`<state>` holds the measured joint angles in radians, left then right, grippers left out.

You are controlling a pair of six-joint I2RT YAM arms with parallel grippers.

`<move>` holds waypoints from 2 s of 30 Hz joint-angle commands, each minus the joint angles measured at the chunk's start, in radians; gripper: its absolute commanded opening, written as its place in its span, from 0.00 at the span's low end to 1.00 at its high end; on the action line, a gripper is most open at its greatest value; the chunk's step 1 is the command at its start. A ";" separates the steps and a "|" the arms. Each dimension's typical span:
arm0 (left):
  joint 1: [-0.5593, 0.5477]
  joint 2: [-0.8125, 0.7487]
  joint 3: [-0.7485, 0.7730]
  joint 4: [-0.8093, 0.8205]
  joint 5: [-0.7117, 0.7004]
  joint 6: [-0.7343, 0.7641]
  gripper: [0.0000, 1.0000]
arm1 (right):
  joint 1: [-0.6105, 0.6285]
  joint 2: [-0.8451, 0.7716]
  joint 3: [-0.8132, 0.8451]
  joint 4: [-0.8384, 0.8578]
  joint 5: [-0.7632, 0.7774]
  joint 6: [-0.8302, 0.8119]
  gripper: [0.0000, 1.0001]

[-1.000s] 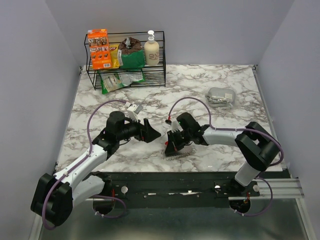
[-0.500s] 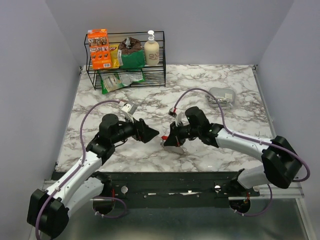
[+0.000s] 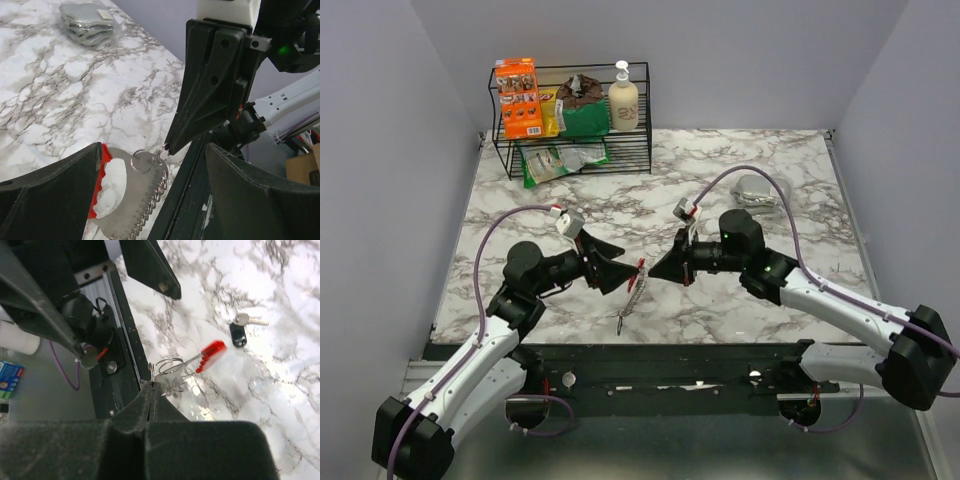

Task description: Put the keys on the keyring

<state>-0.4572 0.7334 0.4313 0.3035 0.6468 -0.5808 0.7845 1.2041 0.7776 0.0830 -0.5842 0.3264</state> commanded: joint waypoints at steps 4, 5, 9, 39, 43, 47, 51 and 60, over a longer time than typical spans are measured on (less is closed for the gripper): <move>0.002 0.000 -0.025 0.229 0.177 -0.088 0.85 | 0.007 -0.127 -0.060 0.164 0.009 0.025 0.01; -0.001 0.006 -0.029 0.252 0.189 -0.100 0.83 | 0.006 -0.133 -0.063 0.179 0.006 0.026 0.01; -0.017 0.018 -0.035 0.339 0.218 -0.129 0.75 | 0.006 -0.144 -0.075 0.207 -0.035 0.026 0.01; -0.118 0.080 -0.017 0.402 0.221 -0.093 0.44 | 0.005 -0.216 -0.144 0.376 -0.123 0.074 0.01; -0.130 0.086 -0.011 0.387 0.214 -0.076 0.40 | 0.005 -0.219 -0.146 0.377 -0.120 0.077 0.01; -0.135 0.081 -0.017 0.393 0.194 -0.071 0.31 | 0.005 -0.219 -0.147 0.376 -0.123 0.079 0.01; -0.141 0.066 -0.028 0.413 0.169 -0.071 0.24 | 0.007 -0.213 -0.150 0.374 -0.124 0.077 0.01; -0.153 0.055 -0.040 0.424 0.132 -0.059 0.00 | 0.005 -0.212 -0.158 0.377 -0.123 0.079 0.01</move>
<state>-0.5953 0.7994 0.4034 0.6949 0.8097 -0.6582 0.7845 0.9920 0.6323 0.4183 -0.6910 0.3965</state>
